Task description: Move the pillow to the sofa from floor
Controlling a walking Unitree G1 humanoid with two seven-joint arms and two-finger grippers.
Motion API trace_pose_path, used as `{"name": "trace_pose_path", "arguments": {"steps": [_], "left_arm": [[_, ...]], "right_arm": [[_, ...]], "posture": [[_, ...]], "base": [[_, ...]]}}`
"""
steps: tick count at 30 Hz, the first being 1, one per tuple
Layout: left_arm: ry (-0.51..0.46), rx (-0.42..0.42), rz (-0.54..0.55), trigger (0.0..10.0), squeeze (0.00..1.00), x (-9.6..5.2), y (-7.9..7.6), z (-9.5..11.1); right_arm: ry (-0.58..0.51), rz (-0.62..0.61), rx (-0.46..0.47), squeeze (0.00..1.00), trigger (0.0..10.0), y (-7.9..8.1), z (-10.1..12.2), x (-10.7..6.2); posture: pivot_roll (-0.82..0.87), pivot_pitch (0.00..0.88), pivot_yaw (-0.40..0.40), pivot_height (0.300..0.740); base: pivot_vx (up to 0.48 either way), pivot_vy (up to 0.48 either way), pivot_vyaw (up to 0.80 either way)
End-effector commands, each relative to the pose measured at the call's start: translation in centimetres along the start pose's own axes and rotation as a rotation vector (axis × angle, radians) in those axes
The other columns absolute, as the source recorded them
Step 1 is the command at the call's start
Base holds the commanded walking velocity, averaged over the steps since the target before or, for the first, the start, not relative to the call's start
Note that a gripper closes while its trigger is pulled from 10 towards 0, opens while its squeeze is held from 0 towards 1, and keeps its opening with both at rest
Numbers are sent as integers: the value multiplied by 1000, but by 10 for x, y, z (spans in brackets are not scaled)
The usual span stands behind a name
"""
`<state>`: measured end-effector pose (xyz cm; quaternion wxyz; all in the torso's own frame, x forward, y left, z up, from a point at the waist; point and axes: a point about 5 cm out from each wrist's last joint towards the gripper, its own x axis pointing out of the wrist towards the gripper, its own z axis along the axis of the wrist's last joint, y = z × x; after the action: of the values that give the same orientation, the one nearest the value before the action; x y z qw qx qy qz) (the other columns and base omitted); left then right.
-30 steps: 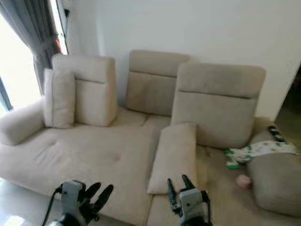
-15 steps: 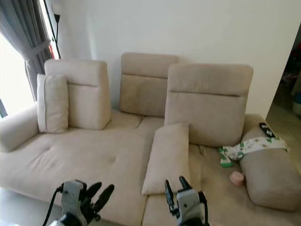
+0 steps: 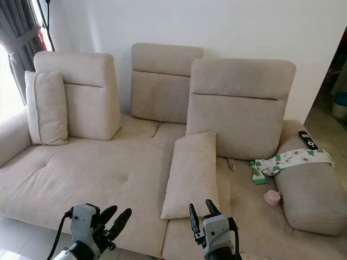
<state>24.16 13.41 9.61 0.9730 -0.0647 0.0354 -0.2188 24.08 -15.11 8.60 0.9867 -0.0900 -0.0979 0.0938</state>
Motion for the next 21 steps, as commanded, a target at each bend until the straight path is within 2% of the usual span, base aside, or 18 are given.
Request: {"name": "trace_pose_path", "arguments": {"steps": [1,21], "left_arm": [[19,2,-3,10000,0,-1,1,-5],[27,10,-19,10000,0,1,-1,-5]], "right_arm": [[16,-1,2,0,10000,1,-3,-3],[20,-8,-1,0,10000,0,-4,-5]], "posture": [[142,0,27,740],[136,0,33,740]], "base": [[0,-285,0],[0,-350,0]]}}
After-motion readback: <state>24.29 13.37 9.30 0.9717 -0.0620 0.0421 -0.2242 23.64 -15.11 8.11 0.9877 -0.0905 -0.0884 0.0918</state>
